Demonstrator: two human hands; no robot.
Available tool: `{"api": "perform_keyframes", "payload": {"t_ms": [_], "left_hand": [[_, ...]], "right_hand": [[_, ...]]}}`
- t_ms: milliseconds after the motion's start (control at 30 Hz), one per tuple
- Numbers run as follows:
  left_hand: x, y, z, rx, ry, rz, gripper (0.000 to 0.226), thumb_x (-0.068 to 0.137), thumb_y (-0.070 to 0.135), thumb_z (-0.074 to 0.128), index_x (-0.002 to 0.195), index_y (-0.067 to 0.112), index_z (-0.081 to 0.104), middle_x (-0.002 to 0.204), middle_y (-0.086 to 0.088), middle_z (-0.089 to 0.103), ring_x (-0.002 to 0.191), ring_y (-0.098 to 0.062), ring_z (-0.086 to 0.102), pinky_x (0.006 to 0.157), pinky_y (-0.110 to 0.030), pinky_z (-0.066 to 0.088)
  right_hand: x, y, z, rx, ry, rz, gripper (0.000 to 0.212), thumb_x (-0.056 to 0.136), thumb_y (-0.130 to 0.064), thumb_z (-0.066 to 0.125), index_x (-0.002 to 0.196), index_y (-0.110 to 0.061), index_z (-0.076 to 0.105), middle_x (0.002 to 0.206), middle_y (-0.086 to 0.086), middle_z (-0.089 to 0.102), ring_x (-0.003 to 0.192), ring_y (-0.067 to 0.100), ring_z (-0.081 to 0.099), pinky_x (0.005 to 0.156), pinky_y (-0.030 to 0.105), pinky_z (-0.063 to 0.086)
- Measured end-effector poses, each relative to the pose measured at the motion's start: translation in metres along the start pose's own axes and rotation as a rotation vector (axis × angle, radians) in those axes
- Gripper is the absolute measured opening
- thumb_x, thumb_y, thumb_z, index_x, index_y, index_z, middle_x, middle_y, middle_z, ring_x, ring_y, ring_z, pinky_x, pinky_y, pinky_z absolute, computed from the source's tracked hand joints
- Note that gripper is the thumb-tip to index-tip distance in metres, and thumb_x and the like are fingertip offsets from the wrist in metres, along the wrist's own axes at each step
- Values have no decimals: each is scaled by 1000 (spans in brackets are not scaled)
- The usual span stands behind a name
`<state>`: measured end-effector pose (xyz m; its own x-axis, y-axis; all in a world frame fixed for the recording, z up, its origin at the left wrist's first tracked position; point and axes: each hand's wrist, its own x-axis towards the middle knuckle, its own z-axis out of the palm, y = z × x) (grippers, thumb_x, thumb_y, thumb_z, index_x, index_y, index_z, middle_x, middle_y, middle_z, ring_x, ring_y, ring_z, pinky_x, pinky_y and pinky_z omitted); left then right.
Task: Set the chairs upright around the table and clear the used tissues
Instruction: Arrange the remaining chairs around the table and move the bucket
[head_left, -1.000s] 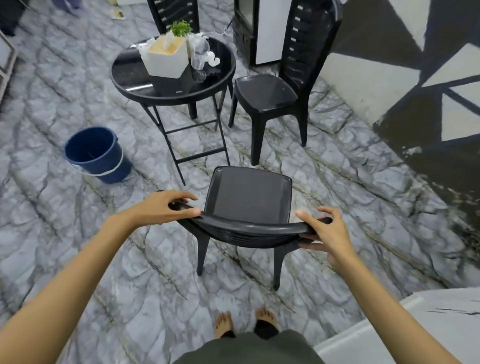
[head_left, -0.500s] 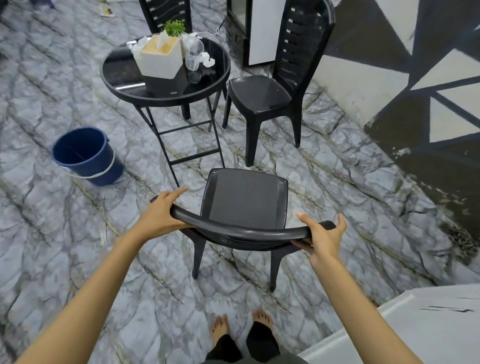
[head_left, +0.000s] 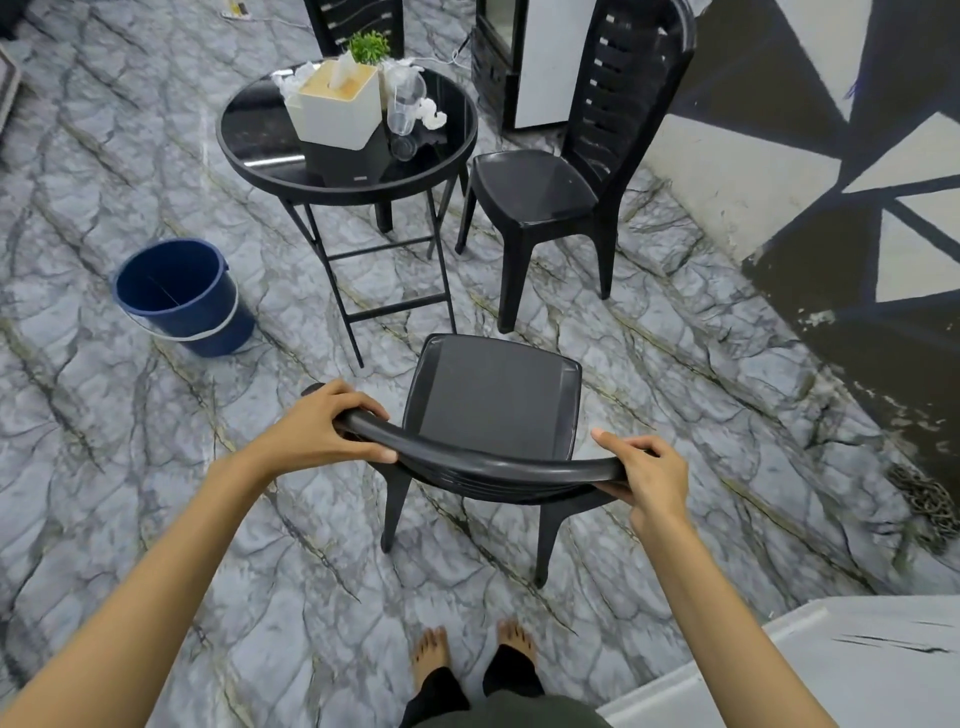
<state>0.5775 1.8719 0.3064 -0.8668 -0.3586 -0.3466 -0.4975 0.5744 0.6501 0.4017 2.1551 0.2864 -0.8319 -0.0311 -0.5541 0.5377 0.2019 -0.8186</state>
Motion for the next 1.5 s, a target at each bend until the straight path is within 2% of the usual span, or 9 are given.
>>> {"api": "perform_keyframes", "payload": {"t_ms": [133,300,500,700,900,1067,1233,1367,1500], "left_hand": [[-3,3,3,-61,38,-21,76,30,86,63,96,49,54,116,9,43,108,-10,47,94,-27,42],[-1,8,14,-114,142,-30,82,34,72,68,104,33,54,127,11,38,115,-8,41,89,-21,35],[13,24,37,-136,185,-21,81,34,73,69,95,21,61,105,4,47,94,-8,50,80,-21,44],[25,31,48,-46,332,11,44,55,31,87,91,13,68,101,-6,53,92,-20,53,78,-17,40],[15,31,47,-263,285,-20,69,43,54,83,104,50,49,114,7,49,102,-4,51,87,-24,44],[10,44,69,-422,460,-61,92,69,16,80,140,38,26,145,4,29,122,-11,38,90,-24,45],[10,51,79,-561,580,-185,99,70,5,77,143,38,20,152,-3,15,130,-15,32,96,-30,44],[9,61,79,-572,514,-251,98,74,-7,64,143,44,19,157,3,-2,139,-24,26,76,-25,47],[1,64,70,-769,404,-277,80,81,-2,58,144,38,27,157,14,-15,109,-3,56,80,-32,52]], "right_hand": [[2,-4,0,0,13,-21,34,66,-15,85,89,-9,60,85,2,49,69,16,58,60,34,58],[14,-14,-6,-24,13,-43,29,67,-5,82,71,-10,54,93,11,49,66,15,55,50,28,59],[37,-35,-23,-8,-3,-48,27,70,0,79,75,-12,55,97,10,49,66,18,55,39,23,54],[47,-43,-24,15,-38,-56,25,76,12,64,77,-12,56,79,4,49,64,18,57,39,19,52],[50,-41,-30,-3,-46,-73,37,78,10,63,110,-10,62,101,3,45,66,10,53,51,25,54],[54,-37,-33,4,-17,-71,48,78,6,66,119,-18,58,130,9,39,72,14,56,45,23,54],[62,-30,-33,22,-26,-70,51,77,5,66,122,-18,54,123,10,37,81,24,58,41,21,53],[66,-27,-32,28,-35,-76,46,76,5,67,110,-22,52,132,15,38,87,28,59,47,28,58],[67,-26,-32,21,-32,-70,46,75,4,70,107,-23,50,137,15,35,110,37,58,56,34,56]]}}
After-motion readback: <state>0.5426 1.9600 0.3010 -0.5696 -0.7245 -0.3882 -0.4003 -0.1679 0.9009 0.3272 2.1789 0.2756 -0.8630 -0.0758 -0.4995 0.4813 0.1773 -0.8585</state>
